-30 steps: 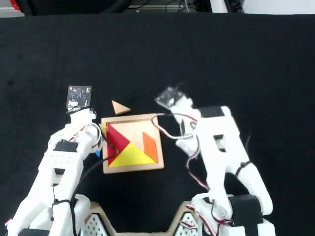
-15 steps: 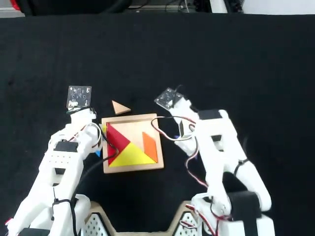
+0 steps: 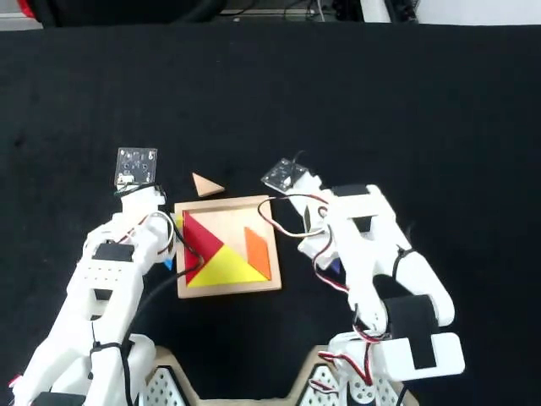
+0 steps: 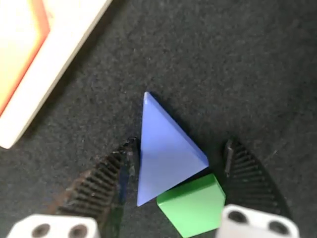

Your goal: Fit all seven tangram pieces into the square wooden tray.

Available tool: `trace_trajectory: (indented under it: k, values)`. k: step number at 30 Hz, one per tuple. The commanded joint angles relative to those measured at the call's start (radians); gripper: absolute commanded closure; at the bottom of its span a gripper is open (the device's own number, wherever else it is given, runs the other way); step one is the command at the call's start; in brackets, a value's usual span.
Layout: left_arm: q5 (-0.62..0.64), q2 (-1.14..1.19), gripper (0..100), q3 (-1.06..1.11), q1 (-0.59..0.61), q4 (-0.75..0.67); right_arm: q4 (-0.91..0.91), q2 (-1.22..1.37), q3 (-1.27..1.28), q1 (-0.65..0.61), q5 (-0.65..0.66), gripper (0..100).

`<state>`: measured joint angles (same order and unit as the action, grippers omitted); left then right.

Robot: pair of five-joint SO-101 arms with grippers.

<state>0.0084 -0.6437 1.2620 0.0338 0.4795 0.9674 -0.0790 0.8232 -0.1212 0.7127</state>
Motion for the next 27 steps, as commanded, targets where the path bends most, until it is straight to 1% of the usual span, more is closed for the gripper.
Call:
trace_trajectory:
  k: [1, 11, 15, 22, 27]
  values:
    - [-0.002, -0.012, 83, -0.015, -0.008, -0.015, 0.005, 0.007, -0.033, 0.015, 0.012, 72.3]
    - [-0.002, -0.012, 83, -0.013, -0.008, -0.015, 0.005, 0.008, -0.022, 0.014, 0.012, 72.7]
    - [-0.002, -0.012, 83, -0.013, -0.008, -0.015, 0.003, 0.007, -0.022, 0.009, 0.015, 78.7]
    - [-0.002, -0.012, 83, -0.013, -0.008, -0.015, 0.003, -0.001, -0.025, 0.009, 0.015, 79.1]
    - [-0.002, -0.012, 83, -0.013, -0.008, -0.015, 0.012, -0.002, -0.071, 0.009, 0.009, 79.4]
